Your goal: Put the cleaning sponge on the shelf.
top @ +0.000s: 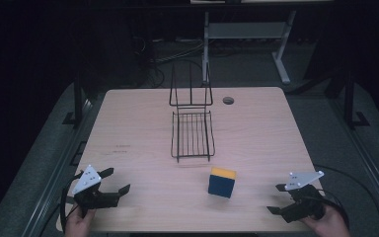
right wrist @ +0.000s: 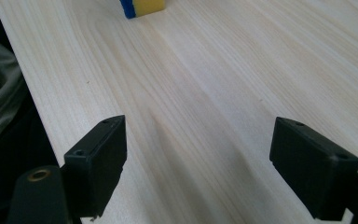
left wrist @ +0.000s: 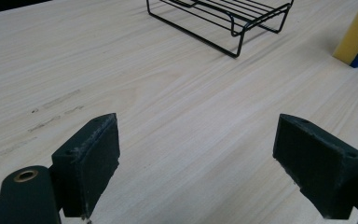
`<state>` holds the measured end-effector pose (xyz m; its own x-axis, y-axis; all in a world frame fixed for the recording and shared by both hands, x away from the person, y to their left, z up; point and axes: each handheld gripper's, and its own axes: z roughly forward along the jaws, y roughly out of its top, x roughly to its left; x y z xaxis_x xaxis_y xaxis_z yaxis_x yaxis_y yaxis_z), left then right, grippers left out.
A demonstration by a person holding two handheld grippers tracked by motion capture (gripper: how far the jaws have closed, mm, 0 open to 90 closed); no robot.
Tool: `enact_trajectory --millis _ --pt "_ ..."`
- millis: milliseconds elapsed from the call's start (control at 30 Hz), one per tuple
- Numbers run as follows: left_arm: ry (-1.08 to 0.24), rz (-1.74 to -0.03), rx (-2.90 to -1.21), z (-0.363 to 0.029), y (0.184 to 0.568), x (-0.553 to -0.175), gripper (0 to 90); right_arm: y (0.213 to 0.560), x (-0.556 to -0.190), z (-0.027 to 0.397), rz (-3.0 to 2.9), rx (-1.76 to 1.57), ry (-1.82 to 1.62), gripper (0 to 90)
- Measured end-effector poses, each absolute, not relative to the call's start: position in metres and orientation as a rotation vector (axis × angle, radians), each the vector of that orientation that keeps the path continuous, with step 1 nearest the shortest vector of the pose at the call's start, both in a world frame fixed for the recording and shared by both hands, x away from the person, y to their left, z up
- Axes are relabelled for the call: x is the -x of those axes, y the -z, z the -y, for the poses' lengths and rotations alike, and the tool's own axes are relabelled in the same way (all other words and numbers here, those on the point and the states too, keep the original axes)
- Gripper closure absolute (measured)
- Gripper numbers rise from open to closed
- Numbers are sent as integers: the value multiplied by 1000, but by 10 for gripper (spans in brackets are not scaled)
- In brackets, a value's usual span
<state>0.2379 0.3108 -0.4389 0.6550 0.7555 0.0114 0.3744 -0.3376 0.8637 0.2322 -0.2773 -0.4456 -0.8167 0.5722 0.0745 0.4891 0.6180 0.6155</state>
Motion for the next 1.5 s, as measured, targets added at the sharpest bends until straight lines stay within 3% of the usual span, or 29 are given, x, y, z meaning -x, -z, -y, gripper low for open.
enact_trajectory --millis 1500 --pt "-533 -896 -1934 -316 437 -233 141 423 -244 213 -2814 -646 -1002 171"
